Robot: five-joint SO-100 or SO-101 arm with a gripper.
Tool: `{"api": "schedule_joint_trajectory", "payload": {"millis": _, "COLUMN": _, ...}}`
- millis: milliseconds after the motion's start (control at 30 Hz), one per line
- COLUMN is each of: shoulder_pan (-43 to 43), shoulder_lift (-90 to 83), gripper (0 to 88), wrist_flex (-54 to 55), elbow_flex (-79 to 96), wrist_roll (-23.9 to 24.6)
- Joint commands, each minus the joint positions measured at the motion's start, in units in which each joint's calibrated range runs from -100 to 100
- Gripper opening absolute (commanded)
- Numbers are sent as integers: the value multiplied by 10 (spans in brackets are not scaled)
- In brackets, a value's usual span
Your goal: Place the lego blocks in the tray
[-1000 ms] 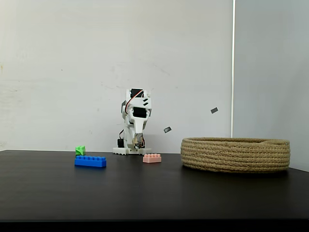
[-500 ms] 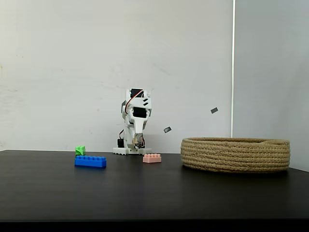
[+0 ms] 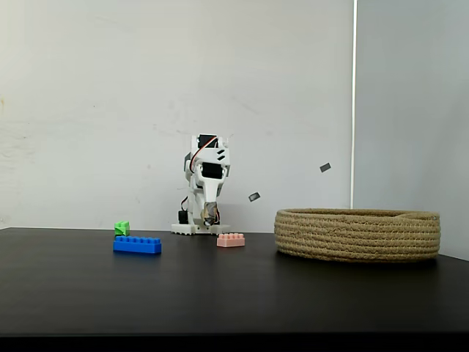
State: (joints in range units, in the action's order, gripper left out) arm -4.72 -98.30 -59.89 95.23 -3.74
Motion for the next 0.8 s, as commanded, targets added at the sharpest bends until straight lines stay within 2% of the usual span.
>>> {"api": "schedule_joint_trajectory", "payload": {"millis": 0, "shoulder_pan": -6, "shoulder_lift": -4, "gripper": 4, "wrist_flex": 10, "elbow_flex": 2, "wrist_roll": 2}}
{"api": "schedule_joint_trajectory", "payload": {"millis": 400, "shoulder_pan": -6, "shoulder_lift": -4, "gripper": 4, "wrist_flex": 10, "elbow_flex": 2, "wrist_roll": 2}}
{"api": "schedule_joint_trajectory", "payload": {"millis": 767, "shoulder_pan": 23, "shoulder_lift": -4, "gripper": 4, "wrist_flex": 10, "elbow_flex": 2, "wrist_roll": -18}}
